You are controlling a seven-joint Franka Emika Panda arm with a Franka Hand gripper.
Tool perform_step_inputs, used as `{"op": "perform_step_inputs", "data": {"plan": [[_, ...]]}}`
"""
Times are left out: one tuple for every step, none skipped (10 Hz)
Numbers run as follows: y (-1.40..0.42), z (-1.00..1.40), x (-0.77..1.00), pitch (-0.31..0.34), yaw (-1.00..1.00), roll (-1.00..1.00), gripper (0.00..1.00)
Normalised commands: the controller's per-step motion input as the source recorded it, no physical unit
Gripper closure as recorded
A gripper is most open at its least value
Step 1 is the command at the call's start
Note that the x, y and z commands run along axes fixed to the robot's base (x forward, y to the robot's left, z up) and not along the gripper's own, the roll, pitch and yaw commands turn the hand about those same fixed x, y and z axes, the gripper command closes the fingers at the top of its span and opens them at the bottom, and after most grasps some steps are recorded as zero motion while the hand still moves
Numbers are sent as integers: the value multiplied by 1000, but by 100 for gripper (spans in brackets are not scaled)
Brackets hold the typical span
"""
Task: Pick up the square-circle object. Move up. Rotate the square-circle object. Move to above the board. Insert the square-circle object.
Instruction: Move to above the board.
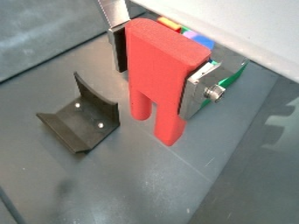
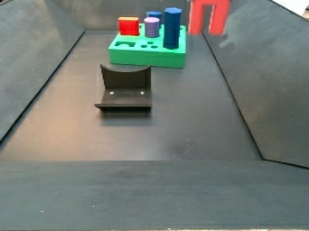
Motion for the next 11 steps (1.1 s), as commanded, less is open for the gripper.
{"op": "perform_step_inputs", "data": {"plan": [[51,1000,3,47,-26,-152,100],[48,1000,6,52,-26,-143,100],[48,1000,7,54,-25,-140,100],[43,879,7,58,-27,-139,100],[34,719,9,56,-29,-137,100],[28,561,8,56,-30,-135,100],[24,457,9,56,-30,-134,100],[22,246,7,58,-29,-133,100],[-1000,14,164,155,104,254,100],[-1000,-5,167,147,108,288,100],[-1000,-2,171,132,98,280,100]]}}
